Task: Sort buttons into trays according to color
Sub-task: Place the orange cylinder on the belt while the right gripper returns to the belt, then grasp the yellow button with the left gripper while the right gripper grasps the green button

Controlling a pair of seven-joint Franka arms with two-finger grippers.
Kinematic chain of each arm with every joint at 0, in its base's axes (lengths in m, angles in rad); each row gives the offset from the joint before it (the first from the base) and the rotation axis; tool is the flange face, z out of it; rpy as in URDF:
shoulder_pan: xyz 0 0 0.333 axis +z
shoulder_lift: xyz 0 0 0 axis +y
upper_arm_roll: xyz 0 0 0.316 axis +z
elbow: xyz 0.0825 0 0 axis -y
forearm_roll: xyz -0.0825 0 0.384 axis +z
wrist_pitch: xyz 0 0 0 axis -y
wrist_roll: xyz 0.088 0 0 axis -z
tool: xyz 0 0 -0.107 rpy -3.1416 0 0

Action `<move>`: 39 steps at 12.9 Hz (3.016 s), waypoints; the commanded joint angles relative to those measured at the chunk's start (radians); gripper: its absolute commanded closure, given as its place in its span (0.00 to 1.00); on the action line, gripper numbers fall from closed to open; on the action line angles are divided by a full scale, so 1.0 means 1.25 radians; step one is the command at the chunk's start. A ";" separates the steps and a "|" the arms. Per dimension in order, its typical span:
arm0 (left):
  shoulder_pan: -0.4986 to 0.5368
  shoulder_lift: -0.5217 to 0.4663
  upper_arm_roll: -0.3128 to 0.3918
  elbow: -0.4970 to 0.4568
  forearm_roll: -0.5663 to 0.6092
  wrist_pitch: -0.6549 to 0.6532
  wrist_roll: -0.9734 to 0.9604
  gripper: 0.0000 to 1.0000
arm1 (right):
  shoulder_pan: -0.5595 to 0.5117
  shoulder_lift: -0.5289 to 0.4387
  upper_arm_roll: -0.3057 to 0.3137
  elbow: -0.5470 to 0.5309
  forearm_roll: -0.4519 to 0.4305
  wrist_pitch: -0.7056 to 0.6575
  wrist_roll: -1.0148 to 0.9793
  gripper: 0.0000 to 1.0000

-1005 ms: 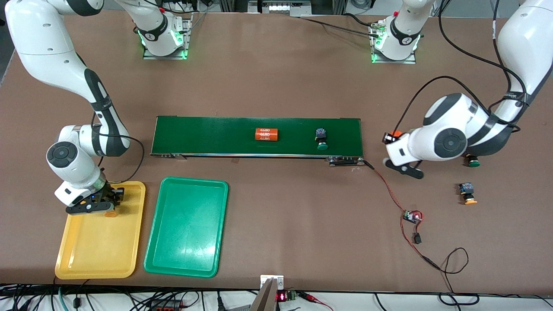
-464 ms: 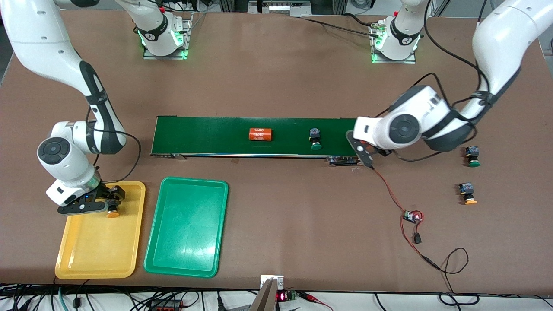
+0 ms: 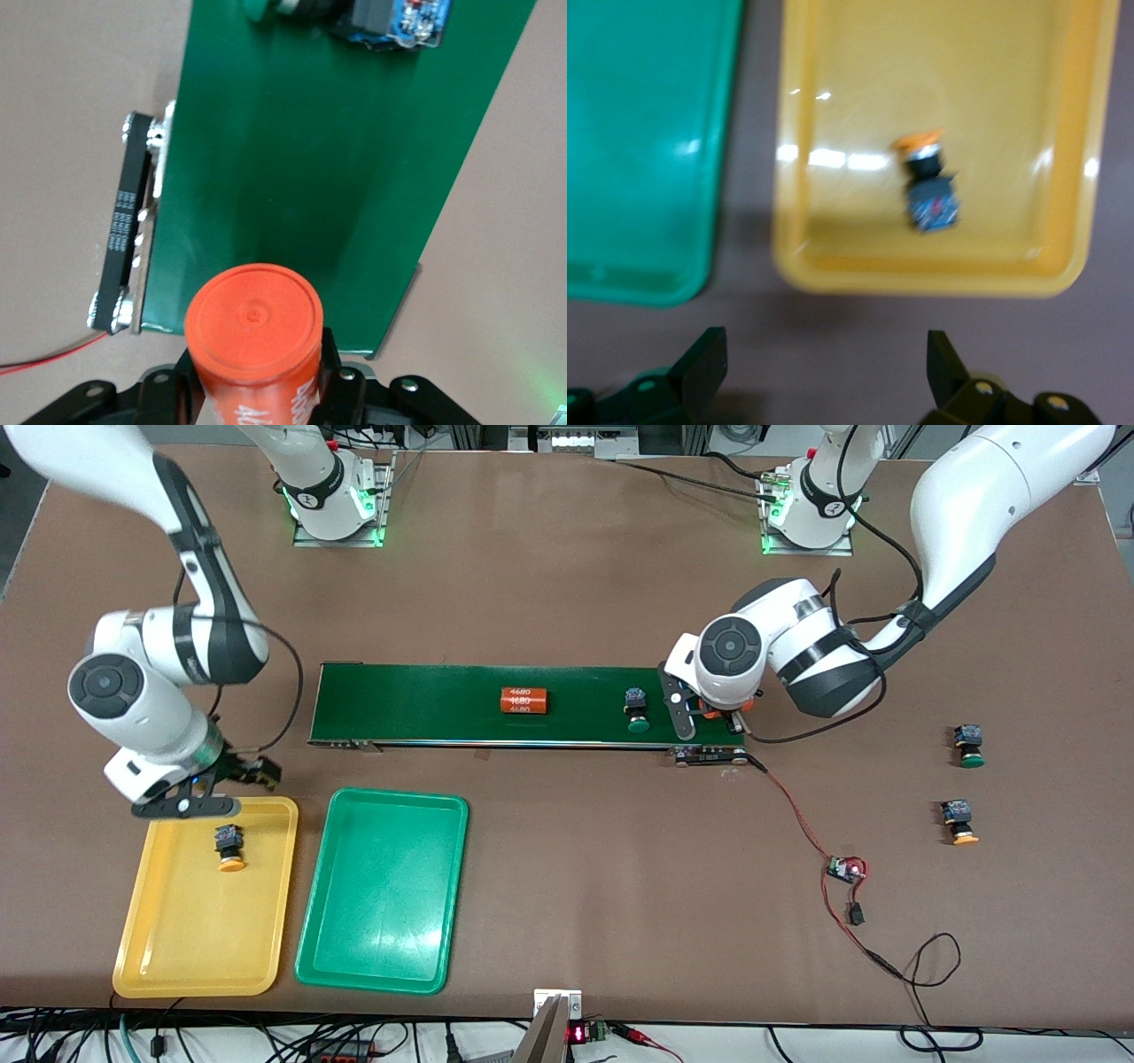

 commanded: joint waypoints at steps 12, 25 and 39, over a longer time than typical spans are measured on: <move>0.055 -0.011 0.050 0.081 0.001 -0.014 -0.098 0.00 | 0.083 -0.232 0.193 -0.098 0.107 -0.217 0.301 0.00; 0.093 0.021 0.296 0.339 0.005 -0.087 -0.411 0.00 | 0.219 -0.066 0.307 -0.084 0.078 0.032 0.566 0.00; 0.225 0.125 0.437 0.313 -0.007 0.330 -0.333 0.41 | 0.279 0.028 0.305 -0.067 -0.083 0.097 0.659 0.00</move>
